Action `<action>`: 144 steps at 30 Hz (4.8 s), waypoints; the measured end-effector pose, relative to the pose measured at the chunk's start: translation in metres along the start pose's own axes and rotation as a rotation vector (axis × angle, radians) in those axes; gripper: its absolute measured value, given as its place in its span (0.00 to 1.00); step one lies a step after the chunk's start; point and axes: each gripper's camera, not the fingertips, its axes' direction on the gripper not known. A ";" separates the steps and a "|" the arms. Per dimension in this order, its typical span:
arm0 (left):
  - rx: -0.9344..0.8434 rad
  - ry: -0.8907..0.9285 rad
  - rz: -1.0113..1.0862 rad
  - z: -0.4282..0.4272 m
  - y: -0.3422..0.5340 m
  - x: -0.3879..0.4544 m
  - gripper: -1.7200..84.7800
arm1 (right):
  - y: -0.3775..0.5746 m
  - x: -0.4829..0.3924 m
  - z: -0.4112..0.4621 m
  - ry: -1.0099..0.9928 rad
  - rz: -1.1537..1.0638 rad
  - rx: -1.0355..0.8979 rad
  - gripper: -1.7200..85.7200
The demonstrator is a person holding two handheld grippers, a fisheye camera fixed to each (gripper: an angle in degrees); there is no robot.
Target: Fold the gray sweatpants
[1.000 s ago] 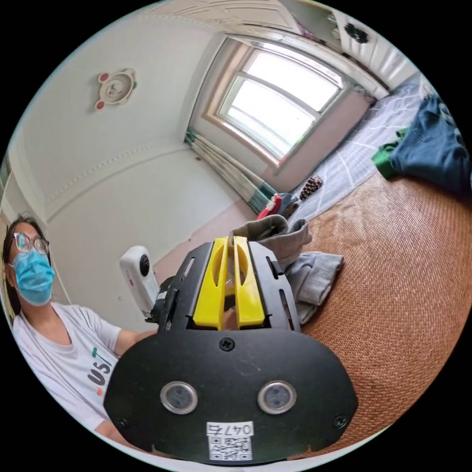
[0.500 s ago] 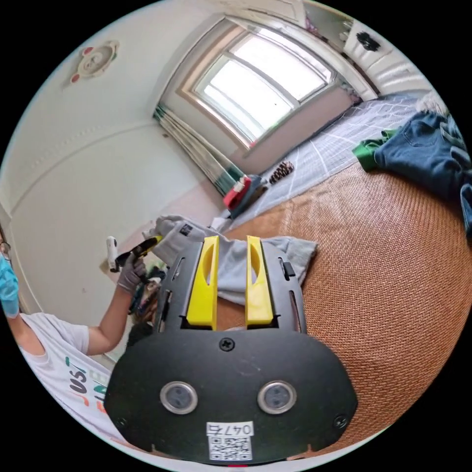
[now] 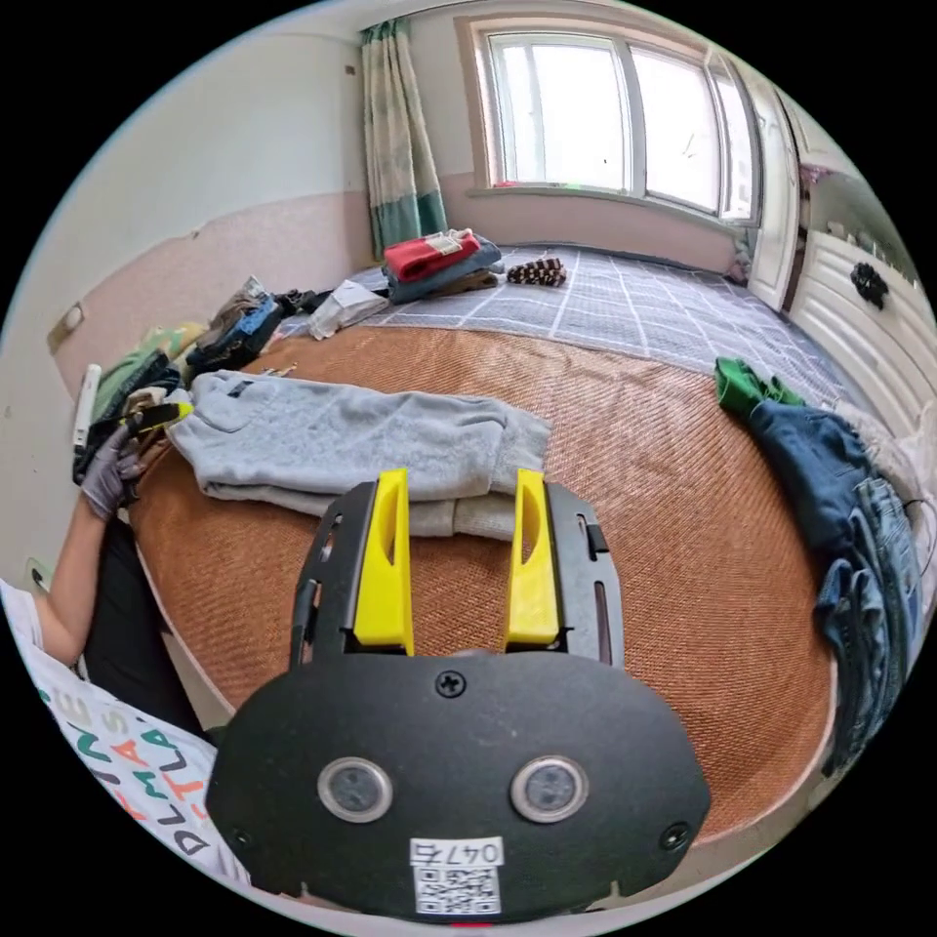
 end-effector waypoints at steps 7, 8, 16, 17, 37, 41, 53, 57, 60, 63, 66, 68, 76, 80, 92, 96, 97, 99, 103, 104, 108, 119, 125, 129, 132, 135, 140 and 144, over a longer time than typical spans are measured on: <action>-0.002 -0.042 0.094 0.001 0.043 -0.015 0.18 | -0.133 0.058 0.004 0.018 0.005 -0.108 0.16; 0.042 -0.057 0.120 -0.004 0.052 -0.012 0.18 | -0.144 0.063 0.008 0.015 -0.002 -0.125 0.16; 0.015 0.016 0.268 0.059 0.093 0.022 0.17 | -0.249 0.088 0.055 0.053 -0.202 -0.405 0.03; -0.021 0.017 0.273 0.074 0.097 0.022 0.18 | -0.252 0.087 0.046 0.064 -0.216 -0.381 0.02; -0.078 0.807 -0.113 0.195 0.183 -0.055 0.22 | -0.035 0.183 -0.266 -0.443 -0.490 -0.076 0.01; -0.042 0.762 -0.149 0.167 0.210 -0.051 0.25 | -0.039 0.173 -0.286 -0.327 -0.620 -0.221 0.01; -0.077 0.712 -0.274 0.258 0.219 0.002 0.09 | -0.087 0.227 -0.313 -0.006 -0.423 -0.222 0.01; -0.134 0.672 -0.140 0.291 0.147 0.052 0.09 | -0.123 0.255 -0.309 0.063 -0.326 -0.255 0.01; -0.169 0.622 0.008 0.252 0.130 0.082 0.09 | -0.113 0.268 -0.343 0.001 -0.366 -0.291 0.01; -0.311 0.481 0.212 0.227 0.154 0.099 0.10 | -0.088 0.277 -0.378 -0.104 -0.373 -0.307 0.02; -0.498 0.485 0.292 0.235 0.183 0.101 0.11 | -0.068 0.277 -0.385 -0.169 -0.408 -0.403 0.03; -0.493 0.527 0.289 0.212 0.185 0.098 0.13 | -0.063 0.277 -0.393 -0.170 -0.445 -0.436 0.05; -0.235 0.263 0.438 0.090 0.147 0.156 0.13 | -0.132 0.270 -0.466 -0.112 -0.461 -0.240 0.07; -0.226 0.302 0.658 0.104 0.124 0.253 0.11 | -0.185 0.212 -0.431 -0.182 -0.504 -0.200 0.05; -0.392 0.452 0.575 0.162 0.107 0.248 0.08 | -0.277 0.117 -0.255 -0.149 -0.566 -0.405 0.05; -0.356 0.475 0.573 0.134 0.104 0.222 0.07 | -0.315 0.133 -0.296 -0.210 -0.463 -0.387 0.04; -0.314 0.489 0.563 0.118 0.104 0.212 0.06 | -0.328 0.127 -0.316 -0.257 -0.456 -0.295 0.03; -0.263 0.498 0.547 0.101 0.103 0.200 0.05 | -0.350 0.104 -0.324 -0.347 -0.465 -0.237 0.03; -0.316 0.432 0.576 0.103 0.103 0.194 0.04 | -0.381 0.000 -0.273 -0.370 -0.602 -0.300 0.03; -0.336 0.411 0.581 0.107 0.104 0.194 0.04 | -0.383 -0.016 -0.261 -0.351 -0.617 -0.320 0.03; -0.352 0.442 0.542 0.111 0.103 0.183 0.03 | -0.378 -0.086 -0.167 -0.154 -0.666 -0.432 0.03; -0.317 0.491 0.496 0.088 0.100 0.159 0.03 | -0.320 0.016 -0.289 -0.327 -0.422 -0.148 0.03; -0.151 0.664 0.445 0.048 0.097 0.146 0.03 | -0.176 0.148 -0.384 -0.150 -0.239 -0.269 0.02; -0.218 0.641 0.440 0.057 0.098 0.161 0.02 | -0.081 0.207 -0.425 0.172 -0.142 -0.427 0.02; -0.318 0.420 0.482 0.072 0.103 0.184 0.02 | -0.030 0.237 -0.422 0.188 -0.063 -0.481 0.02; -0.350 0.307 0.522 0.077 0.110 0.203 0.02 | 0.007 0.251 -0.414 0.098 -0.013 -0.455 0.03; -0.330 0.312 0.496 0.068 0.123 0.203 0.01 | 0.025 0.235 -0.455 0.118 -0.034 -0.346 0.03; -0.299 0.307 0.506 0.058 0.134 0.205 0.01 | 0.035 0.202 -0.457 -0.009 -0.160 -0.338 0.03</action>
